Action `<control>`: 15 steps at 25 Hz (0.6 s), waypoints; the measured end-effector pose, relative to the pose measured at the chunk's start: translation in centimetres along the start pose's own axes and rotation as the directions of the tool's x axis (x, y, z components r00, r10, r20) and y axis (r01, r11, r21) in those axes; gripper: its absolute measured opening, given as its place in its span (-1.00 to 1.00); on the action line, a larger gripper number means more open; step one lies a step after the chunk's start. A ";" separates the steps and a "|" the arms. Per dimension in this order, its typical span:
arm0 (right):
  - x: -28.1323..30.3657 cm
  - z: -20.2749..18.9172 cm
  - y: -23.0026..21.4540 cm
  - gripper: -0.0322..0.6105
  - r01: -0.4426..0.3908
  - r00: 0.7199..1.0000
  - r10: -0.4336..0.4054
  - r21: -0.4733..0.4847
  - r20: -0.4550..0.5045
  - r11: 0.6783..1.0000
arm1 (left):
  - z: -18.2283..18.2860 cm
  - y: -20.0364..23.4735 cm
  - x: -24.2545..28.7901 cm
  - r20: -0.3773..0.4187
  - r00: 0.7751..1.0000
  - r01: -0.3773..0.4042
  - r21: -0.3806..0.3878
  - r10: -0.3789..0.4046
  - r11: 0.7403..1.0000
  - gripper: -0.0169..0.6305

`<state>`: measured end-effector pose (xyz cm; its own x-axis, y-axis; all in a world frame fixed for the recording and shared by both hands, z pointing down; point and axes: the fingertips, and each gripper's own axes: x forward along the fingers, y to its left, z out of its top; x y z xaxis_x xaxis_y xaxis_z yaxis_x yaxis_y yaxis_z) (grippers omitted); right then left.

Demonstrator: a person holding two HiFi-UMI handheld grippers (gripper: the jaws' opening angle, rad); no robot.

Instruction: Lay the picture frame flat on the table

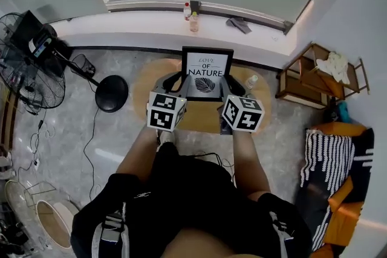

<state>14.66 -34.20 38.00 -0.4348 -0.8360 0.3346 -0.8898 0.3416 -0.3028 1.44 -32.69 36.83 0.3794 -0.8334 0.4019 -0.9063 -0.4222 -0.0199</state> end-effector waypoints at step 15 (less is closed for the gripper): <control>10.0 -2.6 2.2 -0.62 0.136 0.988 -0.131 0.050 -0.087 0.990 | -3.1 9.7 6.9 -0.083 0.981 0.175 -0.033 -0.177 0.984 -0.66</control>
<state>7.97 -40.66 42.99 -0.3251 -0.8329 0.4480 -0.9325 0.2033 -0.2986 -5.34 -41.44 42.22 0.5168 -0.7129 0.4741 -0.8319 -0.5490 0.0812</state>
